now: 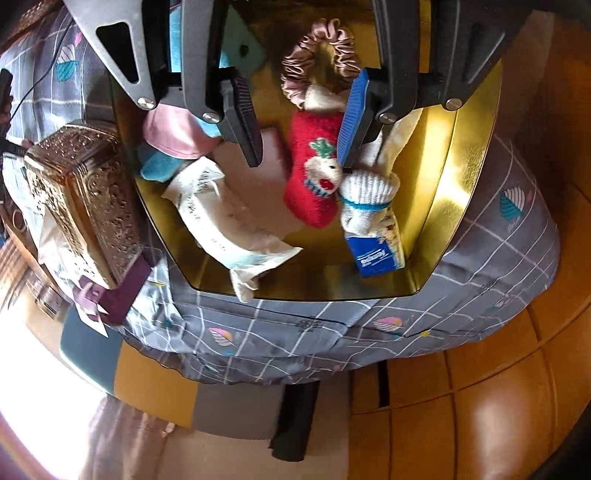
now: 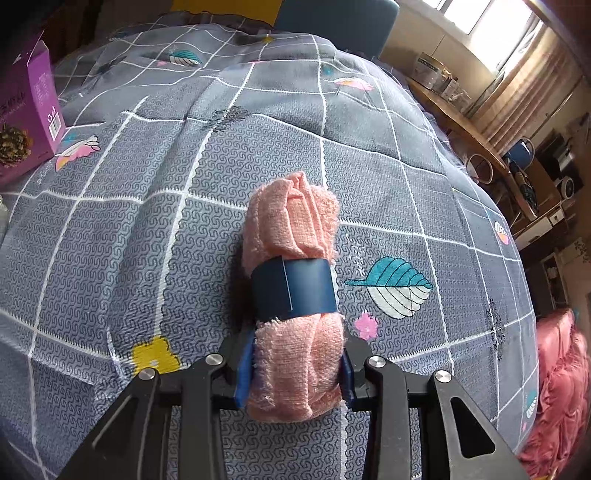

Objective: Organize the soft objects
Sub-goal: 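Open the left tool to drop the red sock into the tray, then carry the pink towel roll into the gold tray and open the right tool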

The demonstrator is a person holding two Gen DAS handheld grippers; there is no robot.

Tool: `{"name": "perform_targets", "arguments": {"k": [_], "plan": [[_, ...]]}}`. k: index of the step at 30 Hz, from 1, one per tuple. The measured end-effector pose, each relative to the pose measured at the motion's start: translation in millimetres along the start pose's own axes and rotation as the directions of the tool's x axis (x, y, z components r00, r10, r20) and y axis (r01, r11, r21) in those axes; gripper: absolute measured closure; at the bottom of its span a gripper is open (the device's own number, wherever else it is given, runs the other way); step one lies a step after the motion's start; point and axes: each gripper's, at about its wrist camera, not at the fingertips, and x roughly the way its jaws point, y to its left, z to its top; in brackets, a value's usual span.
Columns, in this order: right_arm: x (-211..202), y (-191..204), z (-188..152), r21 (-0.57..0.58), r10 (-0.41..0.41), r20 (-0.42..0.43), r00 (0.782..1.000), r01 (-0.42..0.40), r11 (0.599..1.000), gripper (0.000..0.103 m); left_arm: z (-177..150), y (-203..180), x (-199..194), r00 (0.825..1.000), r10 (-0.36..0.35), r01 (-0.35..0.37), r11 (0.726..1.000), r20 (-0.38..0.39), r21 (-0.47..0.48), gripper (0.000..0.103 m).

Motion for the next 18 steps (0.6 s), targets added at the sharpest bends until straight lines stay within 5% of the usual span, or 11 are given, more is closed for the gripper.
{"name": "perform_targets", "arguments": {"k": [9,18], "plan": [[3,-6,8,0.079,0.002,-0.043,0.999,0.002,0.997,0.066,-2,-7,-7,0.999,-0.031,0.030,0.999,0.014,0.024,0.061],[-6,-16,23,0.168,0.095,-0.061,0.994,-0.083,0.982,0.068,-3,-10,-9,0.998,-0.056,0.055,0.998,0.018,0.041,0.061]]}}
